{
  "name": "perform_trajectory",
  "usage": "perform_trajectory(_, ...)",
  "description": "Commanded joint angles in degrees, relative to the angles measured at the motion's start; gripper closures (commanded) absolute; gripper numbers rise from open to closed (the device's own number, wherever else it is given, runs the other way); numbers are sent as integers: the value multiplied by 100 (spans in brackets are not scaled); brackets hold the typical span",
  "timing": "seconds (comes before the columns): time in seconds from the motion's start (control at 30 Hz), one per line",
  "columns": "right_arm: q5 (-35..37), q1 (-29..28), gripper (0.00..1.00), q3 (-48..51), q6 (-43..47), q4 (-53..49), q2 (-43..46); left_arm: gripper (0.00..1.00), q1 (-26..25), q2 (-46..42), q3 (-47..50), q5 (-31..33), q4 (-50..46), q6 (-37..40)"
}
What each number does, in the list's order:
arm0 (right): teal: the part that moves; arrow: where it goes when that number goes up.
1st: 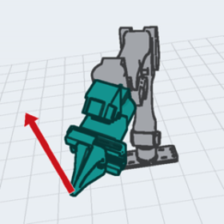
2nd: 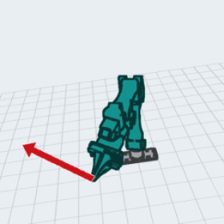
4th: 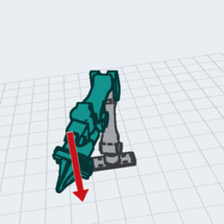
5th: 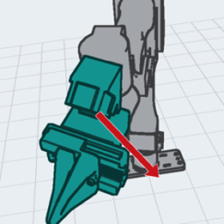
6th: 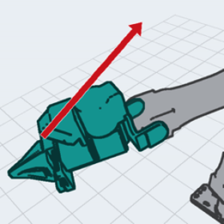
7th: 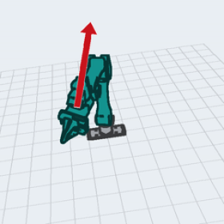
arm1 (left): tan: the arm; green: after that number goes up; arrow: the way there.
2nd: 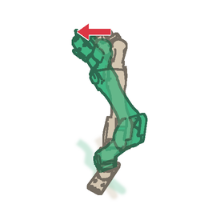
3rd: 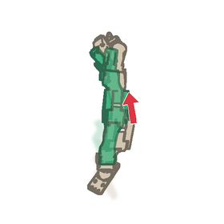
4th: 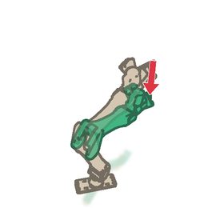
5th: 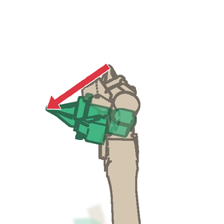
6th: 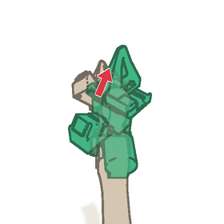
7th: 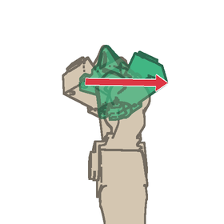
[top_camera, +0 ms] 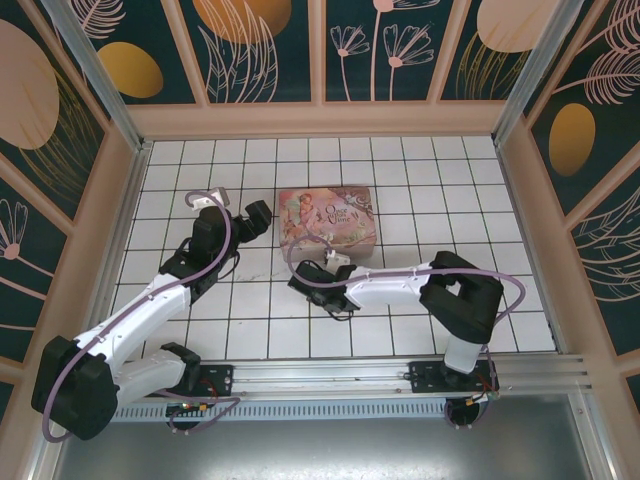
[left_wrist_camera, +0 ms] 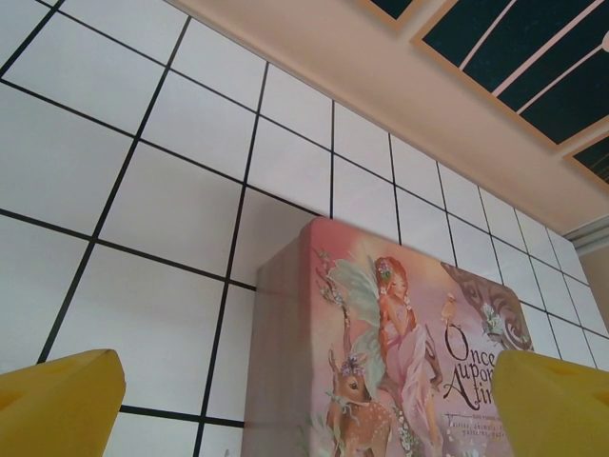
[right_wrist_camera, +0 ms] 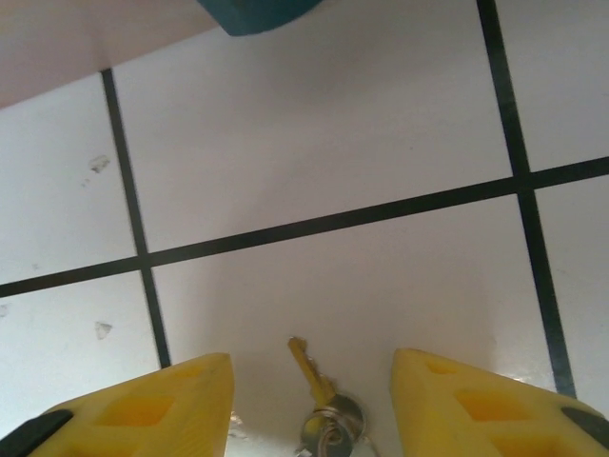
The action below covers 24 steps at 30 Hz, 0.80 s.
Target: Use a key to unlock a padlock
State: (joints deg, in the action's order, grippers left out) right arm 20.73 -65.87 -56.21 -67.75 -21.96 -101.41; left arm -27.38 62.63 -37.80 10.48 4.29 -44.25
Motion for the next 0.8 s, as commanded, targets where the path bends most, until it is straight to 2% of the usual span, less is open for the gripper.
perform_trajectory(0.0,-15,-59,54,-35,-168,-265,-192,1,22,-38,53,-79,124,-63)
perform_trajectory(0.23,-15,-137,59,-24,-331,-325,-290,1,21,-67,141,-110,190,-64)
perform_trajectory(0.53,7,-372,59,-361,-444,-719,-556,1,22,-29,214,-152,291,-52)
perform_trajectory(0.77,-99,-384,65,-375,-490,-660,-717,1,22,-93,243,-143,300,-22)
